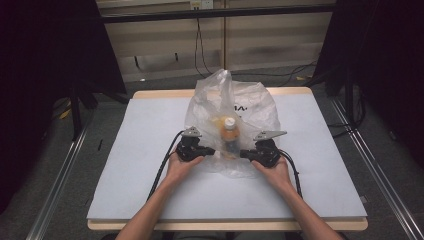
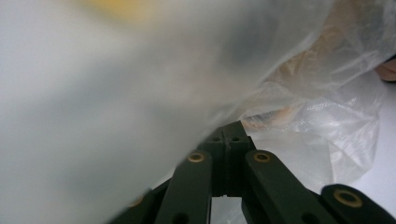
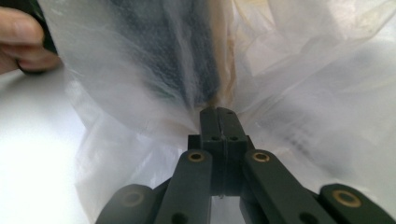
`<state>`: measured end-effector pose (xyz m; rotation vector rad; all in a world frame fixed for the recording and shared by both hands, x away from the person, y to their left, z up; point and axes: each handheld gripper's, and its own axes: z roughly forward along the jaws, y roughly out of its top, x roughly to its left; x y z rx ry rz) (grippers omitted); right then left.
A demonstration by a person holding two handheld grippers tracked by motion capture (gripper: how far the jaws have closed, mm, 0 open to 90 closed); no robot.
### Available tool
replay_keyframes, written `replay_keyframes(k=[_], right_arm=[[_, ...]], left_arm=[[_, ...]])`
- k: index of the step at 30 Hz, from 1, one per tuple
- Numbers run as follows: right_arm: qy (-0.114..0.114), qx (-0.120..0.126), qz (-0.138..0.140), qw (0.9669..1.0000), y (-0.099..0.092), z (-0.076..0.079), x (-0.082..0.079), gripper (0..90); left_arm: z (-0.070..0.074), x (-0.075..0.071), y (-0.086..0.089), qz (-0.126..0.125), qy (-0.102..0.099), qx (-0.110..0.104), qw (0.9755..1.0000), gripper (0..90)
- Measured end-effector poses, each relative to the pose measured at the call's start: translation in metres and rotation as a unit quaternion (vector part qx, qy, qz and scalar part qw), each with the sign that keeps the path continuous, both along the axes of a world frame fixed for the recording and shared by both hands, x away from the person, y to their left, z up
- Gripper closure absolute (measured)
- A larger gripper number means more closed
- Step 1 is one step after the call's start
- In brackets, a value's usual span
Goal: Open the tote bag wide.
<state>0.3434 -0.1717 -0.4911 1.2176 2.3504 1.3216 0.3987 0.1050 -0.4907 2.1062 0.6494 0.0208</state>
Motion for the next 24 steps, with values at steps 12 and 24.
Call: replay_keyframes(k=[12, 24], right_arm=[[0.017, -0.028, 0.017, 0.9993, 0.004, -0.001, -0.001, 90.0], [-0.071, 0.056, 0.017, 0.9958, -0.020, 0.057, -0.026, 90.0]], left_arm=[[0.002, -0.003, 0.003, -0.002, 0.002, -0.002, 1.0000, 90.0], [0.069, -0.037, 0.018, -0.033, -0.074, -0.069, 0.9943, 90.0]])
